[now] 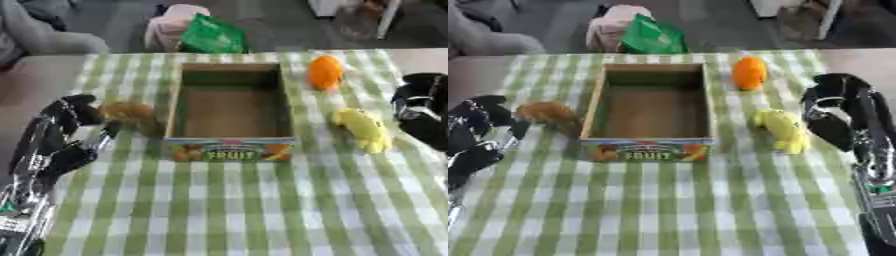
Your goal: Pick up objects on the table and place them in the box.
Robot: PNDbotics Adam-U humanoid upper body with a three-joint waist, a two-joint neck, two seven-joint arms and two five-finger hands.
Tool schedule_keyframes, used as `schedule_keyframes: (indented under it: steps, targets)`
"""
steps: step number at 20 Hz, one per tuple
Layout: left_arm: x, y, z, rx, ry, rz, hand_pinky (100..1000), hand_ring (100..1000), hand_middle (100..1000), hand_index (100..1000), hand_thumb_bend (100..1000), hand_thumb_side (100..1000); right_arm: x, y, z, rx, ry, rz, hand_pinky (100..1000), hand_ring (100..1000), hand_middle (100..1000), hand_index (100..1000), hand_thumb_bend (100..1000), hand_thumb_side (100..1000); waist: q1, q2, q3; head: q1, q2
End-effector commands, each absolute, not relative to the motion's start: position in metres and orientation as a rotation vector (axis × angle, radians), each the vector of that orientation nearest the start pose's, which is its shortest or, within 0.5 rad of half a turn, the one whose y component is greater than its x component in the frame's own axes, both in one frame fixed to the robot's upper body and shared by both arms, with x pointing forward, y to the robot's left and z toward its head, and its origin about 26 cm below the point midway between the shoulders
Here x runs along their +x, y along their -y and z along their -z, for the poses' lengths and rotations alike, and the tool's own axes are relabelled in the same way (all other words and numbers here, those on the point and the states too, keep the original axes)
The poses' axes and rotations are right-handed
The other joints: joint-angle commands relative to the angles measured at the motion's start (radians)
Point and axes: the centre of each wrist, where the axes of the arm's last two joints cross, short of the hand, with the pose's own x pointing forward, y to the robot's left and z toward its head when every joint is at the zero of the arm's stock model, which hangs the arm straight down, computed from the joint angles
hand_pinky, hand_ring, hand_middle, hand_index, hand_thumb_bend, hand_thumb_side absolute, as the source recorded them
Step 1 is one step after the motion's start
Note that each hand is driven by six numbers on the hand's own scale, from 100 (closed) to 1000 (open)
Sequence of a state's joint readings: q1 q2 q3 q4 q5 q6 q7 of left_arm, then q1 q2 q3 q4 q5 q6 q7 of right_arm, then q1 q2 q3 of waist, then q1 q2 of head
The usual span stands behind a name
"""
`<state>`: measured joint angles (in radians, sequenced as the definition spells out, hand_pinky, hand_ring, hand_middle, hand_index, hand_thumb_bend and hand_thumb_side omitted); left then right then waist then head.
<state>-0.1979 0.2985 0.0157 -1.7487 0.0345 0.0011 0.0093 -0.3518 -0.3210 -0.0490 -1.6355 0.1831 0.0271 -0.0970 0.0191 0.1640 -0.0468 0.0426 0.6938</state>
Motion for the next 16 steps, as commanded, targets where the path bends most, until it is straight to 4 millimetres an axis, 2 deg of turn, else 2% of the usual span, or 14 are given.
schedule_keyframes:
  steps: [1, 12, 14, 16]
  targets:
    - [0.316, -0.29, -0.12, 0.185, 1.964, 0.255, 725, 573, 527, 724, 545, 163, 0.351, 0.296, -0.149, -0.5, 1.991, -0.305, 633, 642, 567, 694, 100, 100, 0.0, -0.015, 0.0, 0.0, -0.004]
    - [0.318, -0.292, -0.122, 0.199, 1.962, 0.262, 725, 579, 532, 724, 553, 160, 0.351, 0.295, -0.149, -0.499, 1.993, -0.307, 633, 642, 567, 694, 100, 100, 0.001, -0.017, -0.002, 0.0, -0.004]
    - [0.319, -0.294, -0.125, 0.224, 1.959, 0.281, 726, 582, 536, 726, 558, 160, 0.351, 0.295, -0.149, -0.499, 1.992, -0.309, 633, 642, 567, 694, 100, 100, 0.002, -0.018, -0.002, 0.0, -0.004]
    - [0.322, -0.3, -0.134, 0.276, 1.963, 0.321, 728, 592, 547, 728, 552, 123, 0.351, 0.295, -0.148, -0.499, 1.99, -0.311, 633, 642, 567, 694, 100, 100, 0.003, -0.019, -0.003, 0.001, -0.002]
